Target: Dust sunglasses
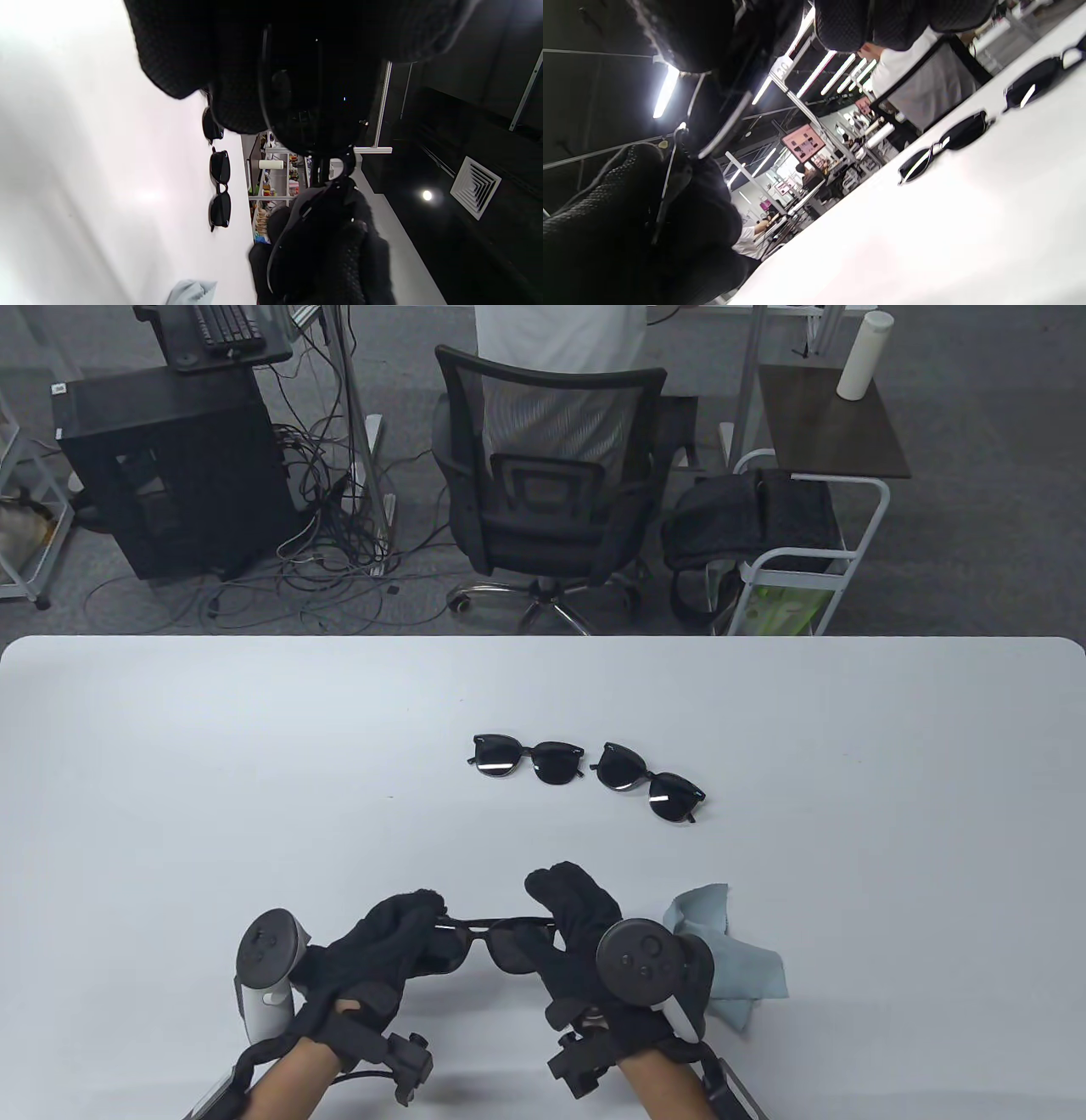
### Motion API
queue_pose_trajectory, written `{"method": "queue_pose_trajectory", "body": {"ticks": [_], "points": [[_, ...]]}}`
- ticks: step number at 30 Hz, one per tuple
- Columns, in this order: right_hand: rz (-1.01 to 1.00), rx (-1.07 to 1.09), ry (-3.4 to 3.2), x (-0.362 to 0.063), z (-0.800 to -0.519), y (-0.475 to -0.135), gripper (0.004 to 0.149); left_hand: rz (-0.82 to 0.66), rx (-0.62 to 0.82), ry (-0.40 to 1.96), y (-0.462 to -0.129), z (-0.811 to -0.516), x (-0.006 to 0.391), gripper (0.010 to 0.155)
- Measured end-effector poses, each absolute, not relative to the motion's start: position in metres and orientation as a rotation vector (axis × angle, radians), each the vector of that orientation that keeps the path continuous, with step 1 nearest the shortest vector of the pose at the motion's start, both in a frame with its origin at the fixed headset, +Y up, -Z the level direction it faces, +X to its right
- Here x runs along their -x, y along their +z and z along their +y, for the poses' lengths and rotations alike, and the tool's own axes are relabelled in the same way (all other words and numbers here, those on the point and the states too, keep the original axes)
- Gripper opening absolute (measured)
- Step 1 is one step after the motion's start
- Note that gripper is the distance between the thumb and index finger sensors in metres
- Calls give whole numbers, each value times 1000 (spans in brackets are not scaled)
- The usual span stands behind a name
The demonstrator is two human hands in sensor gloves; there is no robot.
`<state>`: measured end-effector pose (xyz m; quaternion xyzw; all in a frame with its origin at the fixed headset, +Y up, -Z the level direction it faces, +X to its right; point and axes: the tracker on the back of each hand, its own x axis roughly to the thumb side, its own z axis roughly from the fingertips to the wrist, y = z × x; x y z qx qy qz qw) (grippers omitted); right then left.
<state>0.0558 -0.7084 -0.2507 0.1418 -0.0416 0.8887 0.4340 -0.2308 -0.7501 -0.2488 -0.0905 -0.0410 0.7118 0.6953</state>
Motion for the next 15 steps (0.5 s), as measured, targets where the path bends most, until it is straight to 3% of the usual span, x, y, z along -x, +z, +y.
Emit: {"method": "queue_pose_trajectory", "body": {"ticks": [5,7,10,15], "points": [[29,-314,1987,-59,-712,-255,48,-100,217,1595,-252,-751,233,54],[4,-292,2001,-61,-711,-256,46,-122,182,1541,-252,-747,234,60],[-4,-232,2014,-66,-711,-257,46,-326,5,1138,-252,-730,234,83],[71,-172,1994,-68,-717,-260,46,-508,-340,210,-230,-705,210,93]]}}
